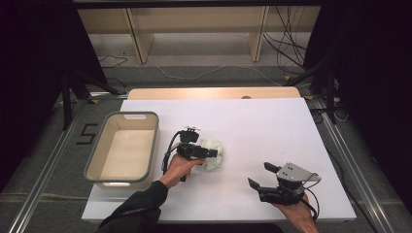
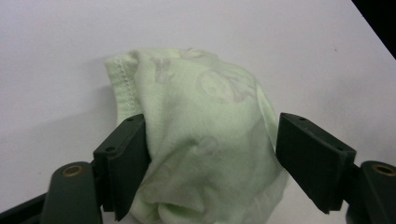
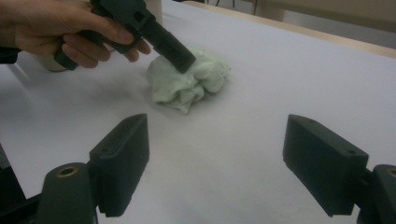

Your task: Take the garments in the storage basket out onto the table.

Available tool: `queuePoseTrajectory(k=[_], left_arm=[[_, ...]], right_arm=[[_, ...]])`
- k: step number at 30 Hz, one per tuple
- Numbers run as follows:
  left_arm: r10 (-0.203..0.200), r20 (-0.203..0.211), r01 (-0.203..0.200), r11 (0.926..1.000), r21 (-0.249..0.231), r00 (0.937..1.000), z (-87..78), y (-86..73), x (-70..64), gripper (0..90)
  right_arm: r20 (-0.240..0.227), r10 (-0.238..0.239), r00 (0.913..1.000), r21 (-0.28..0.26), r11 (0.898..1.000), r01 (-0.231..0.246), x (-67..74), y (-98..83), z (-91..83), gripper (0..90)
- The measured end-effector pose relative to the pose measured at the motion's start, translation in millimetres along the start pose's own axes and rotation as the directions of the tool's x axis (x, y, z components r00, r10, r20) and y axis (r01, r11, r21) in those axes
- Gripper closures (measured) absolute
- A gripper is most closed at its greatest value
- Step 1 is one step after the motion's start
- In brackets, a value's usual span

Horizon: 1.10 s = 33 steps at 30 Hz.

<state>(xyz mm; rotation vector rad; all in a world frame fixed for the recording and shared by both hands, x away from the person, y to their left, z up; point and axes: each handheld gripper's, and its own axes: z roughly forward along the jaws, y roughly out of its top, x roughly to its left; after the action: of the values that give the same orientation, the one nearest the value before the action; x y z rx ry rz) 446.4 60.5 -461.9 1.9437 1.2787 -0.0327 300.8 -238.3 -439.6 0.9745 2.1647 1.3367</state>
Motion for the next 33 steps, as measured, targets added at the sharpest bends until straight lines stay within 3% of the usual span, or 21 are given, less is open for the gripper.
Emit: queuePoseTrajectory(k=[19, 33], left_arm=[[-0.021, -0.010, 0.020, 0.9989, -0.041, 0.9997, -17.0, 5.0, 3.2, 18.6], [-0.022, 0.014, 0.023, 0.9972, -0.071, 0.9997, -31.2, 6.1, 7.2, 18.4]], right_arm=[[0.002, 0.000, 1.0000, -0.001, 1.000, 0.000, 0.2, 0.2, -1.0, 23.4], [0.000, 0.000, 1.0000, -0.001, 1.000, 0.000, 0.5, 0.1, -1.1, 23.4]])
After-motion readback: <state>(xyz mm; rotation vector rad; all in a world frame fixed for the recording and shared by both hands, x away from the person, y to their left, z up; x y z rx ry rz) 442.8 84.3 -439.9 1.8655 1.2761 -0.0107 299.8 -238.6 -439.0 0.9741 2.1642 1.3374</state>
